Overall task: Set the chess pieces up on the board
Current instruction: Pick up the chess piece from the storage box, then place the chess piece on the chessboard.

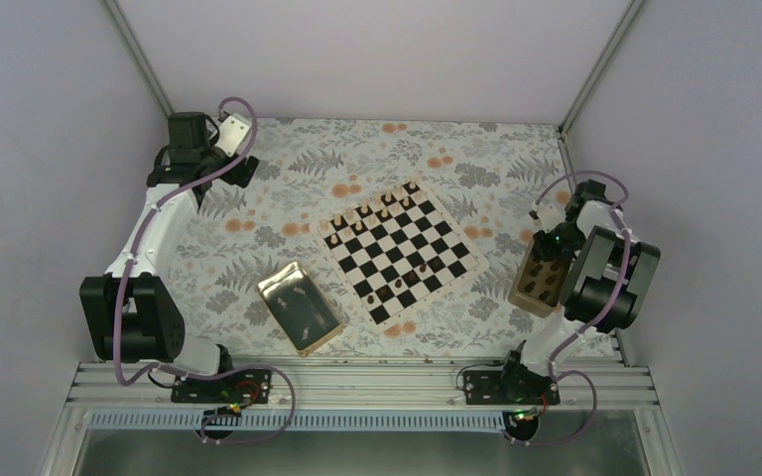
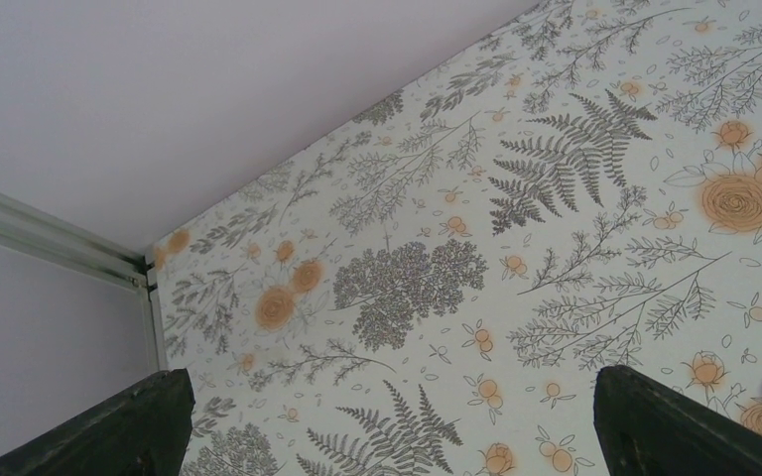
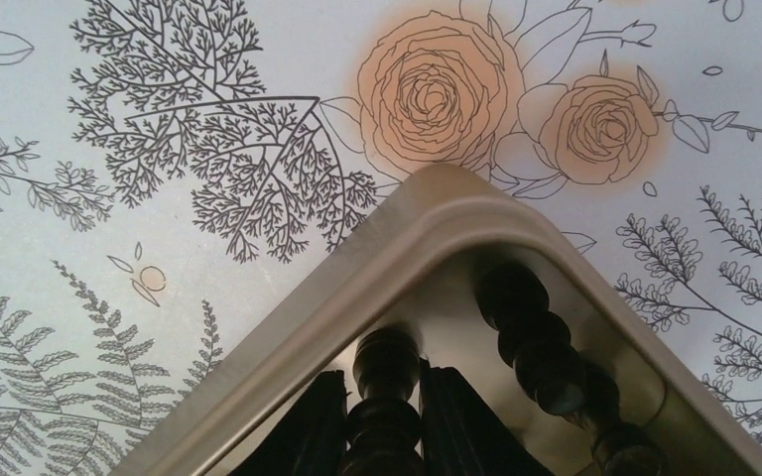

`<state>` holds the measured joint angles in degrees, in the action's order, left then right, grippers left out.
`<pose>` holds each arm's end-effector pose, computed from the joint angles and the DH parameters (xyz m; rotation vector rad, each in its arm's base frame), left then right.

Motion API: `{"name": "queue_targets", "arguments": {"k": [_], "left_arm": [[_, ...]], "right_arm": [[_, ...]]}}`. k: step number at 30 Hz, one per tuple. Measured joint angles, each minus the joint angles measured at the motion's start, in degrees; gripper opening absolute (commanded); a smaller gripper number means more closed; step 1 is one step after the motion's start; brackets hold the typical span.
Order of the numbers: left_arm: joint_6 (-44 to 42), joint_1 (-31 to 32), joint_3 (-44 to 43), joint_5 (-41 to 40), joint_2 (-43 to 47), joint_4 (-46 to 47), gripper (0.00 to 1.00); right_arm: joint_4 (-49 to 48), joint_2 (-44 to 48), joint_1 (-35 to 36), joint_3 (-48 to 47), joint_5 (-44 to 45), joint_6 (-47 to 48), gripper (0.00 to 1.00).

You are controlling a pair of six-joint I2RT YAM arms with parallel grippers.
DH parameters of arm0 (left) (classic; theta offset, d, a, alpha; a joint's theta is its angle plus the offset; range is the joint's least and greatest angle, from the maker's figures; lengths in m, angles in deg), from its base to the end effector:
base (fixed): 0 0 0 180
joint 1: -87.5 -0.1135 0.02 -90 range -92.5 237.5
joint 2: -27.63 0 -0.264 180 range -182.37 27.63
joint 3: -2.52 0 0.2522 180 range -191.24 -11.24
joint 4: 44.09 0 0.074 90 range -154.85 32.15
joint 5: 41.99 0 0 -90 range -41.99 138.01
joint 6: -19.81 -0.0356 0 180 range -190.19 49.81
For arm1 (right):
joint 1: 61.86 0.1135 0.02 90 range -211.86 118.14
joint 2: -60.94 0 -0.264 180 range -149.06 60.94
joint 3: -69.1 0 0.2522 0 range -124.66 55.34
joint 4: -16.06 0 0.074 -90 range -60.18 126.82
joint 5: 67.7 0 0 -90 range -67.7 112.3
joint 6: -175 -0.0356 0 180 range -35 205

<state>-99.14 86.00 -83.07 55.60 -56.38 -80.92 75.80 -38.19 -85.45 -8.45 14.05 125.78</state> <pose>0.3338 0.0040 0.3199 0.5907 2.1027 0.1571 0.2888 -0.1205 0.1734 -0.4547 2.9010 0.0605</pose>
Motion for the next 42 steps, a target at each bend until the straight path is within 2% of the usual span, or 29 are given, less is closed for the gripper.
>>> {"name": "queue_targets", "arguments": {"k": [3,10,18,21,24,31,34,42], "left_arm": [[0.0,0.0,0.0,0.0,0.0,0.1,1.00],[0.0,0.0,0.0,0.2,0.0,0.2,1.00],[0.1,0.0,0.0,0.9,0.0,0.0,1.00],[0.5,0.0,0.0,1.0,0.0,-0.2,1.00],[1.1,0.0,0.0,1.1,0.0,-0.2,1.00],[1.8,0.0,0.0,1.1,0.0,-0.2,1.00],[2.2,0.0,0.0,1.1,0.0,-0.2,1.00],[2.6,0.0,0.0,1.2,0.0,-0.2,1.00]], "right_arm": [[0.3,0.2,0.0,0.0,0.3,0.0,0.14],[2.6,2.7,0.0,-1.0,1.5,0.0,0.12],[9.2,8.8,3.1,-8.7,3.4,-0.2,0.12],[11.5,10.2,6.6,-11.5,4.2,-0.9,0.13],[12.8,11.6,14.2,-13.1,4.5,-3.0,0.13],[12.0,13.3,29.6,-10.1,2.7,-8.3,0.12],[11.3,13.7,34.1,-6.6,0.9,-9.3,0.10],[8.5,16.4,41.6,-1.0,-3.4,-9.3,0.12]]}}
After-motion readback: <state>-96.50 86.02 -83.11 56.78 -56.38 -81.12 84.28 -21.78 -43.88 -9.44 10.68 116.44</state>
